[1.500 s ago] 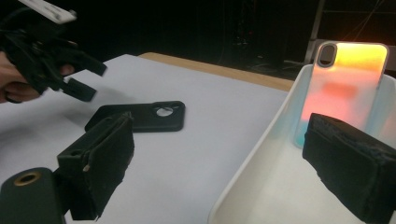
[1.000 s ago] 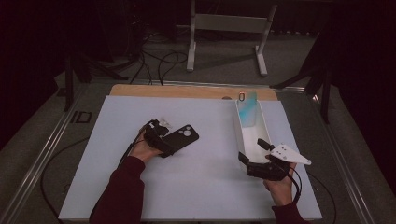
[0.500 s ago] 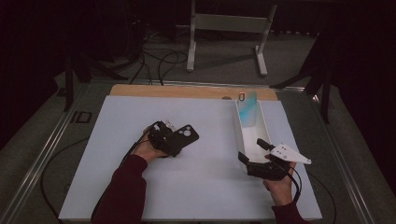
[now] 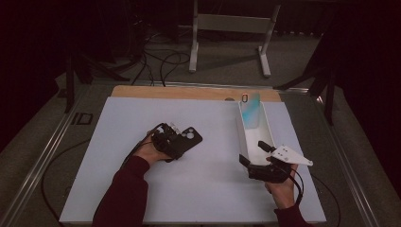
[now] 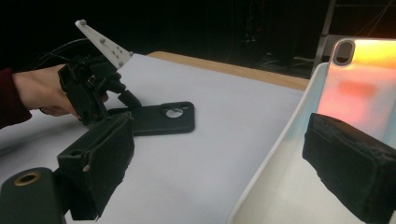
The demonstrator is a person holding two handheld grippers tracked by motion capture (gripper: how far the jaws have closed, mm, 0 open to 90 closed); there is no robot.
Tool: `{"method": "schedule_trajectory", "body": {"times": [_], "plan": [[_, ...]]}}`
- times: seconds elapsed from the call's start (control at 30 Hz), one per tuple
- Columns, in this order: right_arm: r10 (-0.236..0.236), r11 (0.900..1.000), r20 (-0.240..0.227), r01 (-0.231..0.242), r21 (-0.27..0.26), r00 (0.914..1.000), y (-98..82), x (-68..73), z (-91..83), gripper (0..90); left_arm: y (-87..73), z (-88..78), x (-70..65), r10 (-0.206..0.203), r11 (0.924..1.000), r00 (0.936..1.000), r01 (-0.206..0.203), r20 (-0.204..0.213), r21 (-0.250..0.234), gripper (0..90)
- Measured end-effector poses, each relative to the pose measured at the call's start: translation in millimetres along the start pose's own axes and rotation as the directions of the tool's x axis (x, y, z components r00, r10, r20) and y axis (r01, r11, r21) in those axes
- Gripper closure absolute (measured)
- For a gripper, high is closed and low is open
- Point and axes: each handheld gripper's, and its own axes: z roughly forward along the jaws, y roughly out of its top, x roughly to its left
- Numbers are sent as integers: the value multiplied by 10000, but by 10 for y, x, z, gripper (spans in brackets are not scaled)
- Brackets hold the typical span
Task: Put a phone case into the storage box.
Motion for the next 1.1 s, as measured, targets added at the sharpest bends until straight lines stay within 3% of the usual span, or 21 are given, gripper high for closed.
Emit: {"method": "schedule_trajectory", "body": {"times": [0.13,0.37,0.4,0.53,0.73,0.77,0.83,0.87,0.97,1.03,1.07,1.1], "plan": [[69,10000,15,-69,-21,10000,7,-16,-12,87,-9,-12,-14,-53,9999,9999,51,-152,-133,162],[111,9999,52,-111,-26,9999,21,-22,-8,87,11,-163,-53,-161,9949,9996,139,-215,-1002,161],[131,9999,49,-131,34,9999,31,-21,-3,87,23,-233,-76,-212,9910,9994,176,-256,-1324,161],[354,9993,-56,-353,148,9994,43,-20,24,87,33,-330,-116,-198,9850,9993,142,-307,-1719,160],[644,9965,-423,-620,559,9970,108,-23,132,109,43,-548,-213,-58,9687,9988,-62,-476,-2483,159],[704,9961,-500,-675,563,9963,119,-19,147,115,44,-608,-243,-68,9615,9985,-82,-537,-2746,159],[797,9947,-718,-747,701,9942,159,-6,205,119,46,-662,-271,-27,9550,9988,-121,-496,-2965,159],[797,9947,-718,-747,701,9942,159,-6,205,119,46,-662,-271,-27,9550,9988,-121,-496,-2965,159],[678,9952,-972,-604,764,9930,243,43,286,116,62,-774,-356,82,9374,9989,-237,-461,-3473,159],[598,9951,-942,-519,843,9937,298,69,328,116,80,-820,-407,201,9296,9987,-360,-470,-3667,158],[598,9951,-942,-519,843,9937,298,69,328,116,80,-820,-407,201,9296,9987,-360,-470,-3667,158],[591,9945,-938,-505,916,9938,324,76,353,117,103,-850,-453,301,9232,9987,-431,-401,-3819,158]]}}
